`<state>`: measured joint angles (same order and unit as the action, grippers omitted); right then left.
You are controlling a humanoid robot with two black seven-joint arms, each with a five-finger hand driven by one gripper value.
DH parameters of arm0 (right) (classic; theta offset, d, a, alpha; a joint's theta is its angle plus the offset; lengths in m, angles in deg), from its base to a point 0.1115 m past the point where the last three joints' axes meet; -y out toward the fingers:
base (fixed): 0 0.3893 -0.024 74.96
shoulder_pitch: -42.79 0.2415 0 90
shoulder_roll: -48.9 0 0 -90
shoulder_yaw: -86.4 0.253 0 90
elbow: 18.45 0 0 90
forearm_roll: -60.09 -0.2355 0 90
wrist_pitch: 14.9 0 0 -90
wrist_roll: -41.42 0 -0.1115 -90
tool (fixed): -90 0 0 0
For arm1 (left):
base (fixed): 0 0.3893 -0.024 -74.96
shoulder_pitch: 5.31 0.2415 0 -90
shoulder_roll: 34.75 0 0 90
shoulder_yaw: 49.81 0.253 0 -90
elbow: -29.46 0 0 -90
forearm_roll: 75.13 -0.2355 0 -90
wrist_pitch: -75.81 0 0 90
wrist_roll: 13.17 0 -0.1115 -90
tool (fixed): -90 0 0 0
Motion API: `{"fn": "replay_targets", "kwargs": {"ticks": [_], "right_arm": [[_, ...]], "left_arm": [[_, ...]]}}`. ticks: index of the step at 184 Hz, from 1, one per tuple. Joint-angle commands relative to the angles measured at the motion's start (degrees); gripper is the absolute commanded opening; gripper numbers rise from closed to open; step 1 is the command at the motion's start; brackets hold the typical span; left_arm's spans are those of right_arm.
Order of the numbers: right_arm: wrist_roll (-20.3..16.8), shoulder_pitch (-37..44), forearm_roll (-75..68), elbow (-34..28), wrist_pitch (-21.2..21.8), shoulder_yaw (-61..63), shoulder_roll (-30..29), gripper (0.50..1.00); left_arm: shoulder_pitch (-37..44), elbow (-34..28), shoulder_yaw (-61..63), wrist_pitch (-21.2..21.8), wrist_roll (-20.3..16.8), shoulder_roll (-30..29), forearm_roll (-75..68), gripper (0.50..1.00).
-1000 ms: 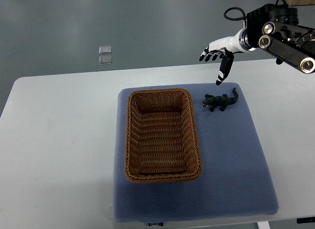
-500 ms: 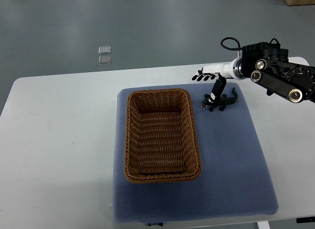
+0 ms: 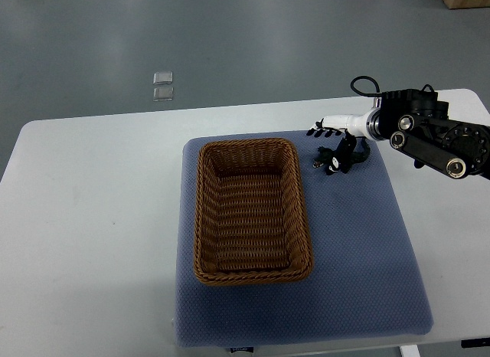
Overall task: Place crocodile in brown basket with right hand
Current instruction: 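Lower the right hand and close its fingers around the crocodile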
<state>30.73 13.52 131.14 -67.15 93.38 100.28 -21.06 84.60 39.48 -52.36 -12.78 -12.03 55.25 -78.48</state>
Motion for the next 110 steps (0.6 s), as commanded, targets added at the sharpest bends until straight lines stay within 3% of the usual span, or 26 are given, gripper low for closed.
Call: {"fn": "replay_targets", "kwargs": {"ticks": [1, 65, 110], "right_arm": [[0.1, -0.3, 0.1, 0.0, -0.6, -0.1, 0.0, 0.919], [0.1, -0.1, 1.1, 0.0, -0.7, -3.4, 0.4, 0.913], [0.1, -0.3, 1.1, 0.0, -0.7, -3.5, 1.3, 0.858]], "left_arm": [[0.0, 0.0, 0.0, 0.0, 0.0, 0.0, 0.0, 1.000], [0.0, 0.0, -0.1, 0.0, 0.0, 0.0, 0.0, 1.000], [0.0, 0.0, 0.0, 0.0, 0.0, 0.0, 0.0, 1.000]]}}
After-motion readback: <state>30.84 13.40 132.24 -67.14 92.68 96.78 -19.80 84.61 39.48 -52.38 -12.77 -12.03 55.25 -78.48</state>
